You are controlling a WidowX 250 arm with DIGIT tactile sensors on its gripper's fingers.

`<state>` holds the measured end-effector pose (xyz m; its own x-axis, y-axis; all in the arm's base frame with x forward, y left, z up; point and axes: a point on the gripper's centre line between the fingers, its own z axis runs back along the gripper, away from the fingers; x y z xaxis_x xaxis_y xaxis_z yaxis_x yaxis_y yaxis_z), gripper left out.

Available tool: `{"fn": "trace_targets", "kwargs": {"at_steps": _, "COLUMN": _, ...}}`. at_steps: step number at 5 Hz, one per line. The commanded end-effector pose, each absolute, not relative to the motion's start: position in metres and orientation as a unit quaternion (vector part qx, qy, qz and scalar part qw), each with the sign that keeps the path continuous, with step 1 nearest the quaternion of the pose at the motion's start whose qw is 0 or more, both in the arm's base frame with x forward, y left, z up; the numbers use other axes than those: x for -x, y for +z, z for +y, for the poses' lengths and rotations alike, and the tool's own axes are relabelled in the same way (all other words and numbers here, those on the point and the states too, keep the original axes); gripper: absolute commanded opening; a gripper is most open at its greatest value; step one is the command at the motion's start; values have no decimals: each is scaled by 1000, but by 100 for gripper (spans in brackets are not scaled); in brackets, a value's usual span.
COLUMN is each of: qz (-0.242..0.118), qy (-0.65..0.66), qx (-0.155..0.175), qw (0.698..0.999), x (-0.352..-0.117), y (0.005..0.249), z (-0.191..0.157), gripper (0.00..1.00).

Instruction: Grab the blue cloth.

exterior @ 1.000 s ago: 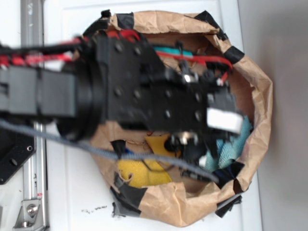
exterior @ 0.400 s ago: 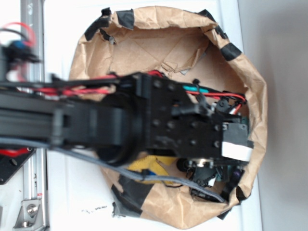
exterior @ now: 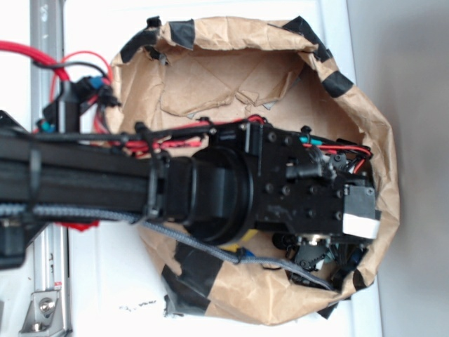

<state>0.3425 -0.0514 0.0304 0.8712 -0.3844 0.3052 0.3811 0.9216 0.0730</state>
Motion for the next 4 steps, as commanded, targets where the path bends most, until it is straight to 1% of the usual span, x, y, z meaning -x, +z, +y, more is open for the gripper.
{"fn": "trace_targets", "kwargs": {"at_steps": 1, "qz": -183, "qy": -159, "qx": -13, "qw": 970, "x": -345, "y": 55, "z": -36, "gripper": 0}}
{"fn": "trace_targets", "kwargs": {"at_steps": 2, "qz": -173, "qy": -155, "qx": -13, "qw": 973, "x": -346, "y": 49, "z": -34, "gripper": 0}}
{"fn": "trace_targets", "kwargs": {"at_steps": 3, "qz": -166, "qy": -150, "qx": -21, "qw": 974, "x": -345, "y": 48, "z": -37, "gripper": 0}}
{"fn": "trace_targets", "kwargs": {"at_steps": 4, "qz": -164, "qy": -135, "qx": -28, "qw": 977, "x": -340, "y": 54, "z": -35, "gripper": 0}}
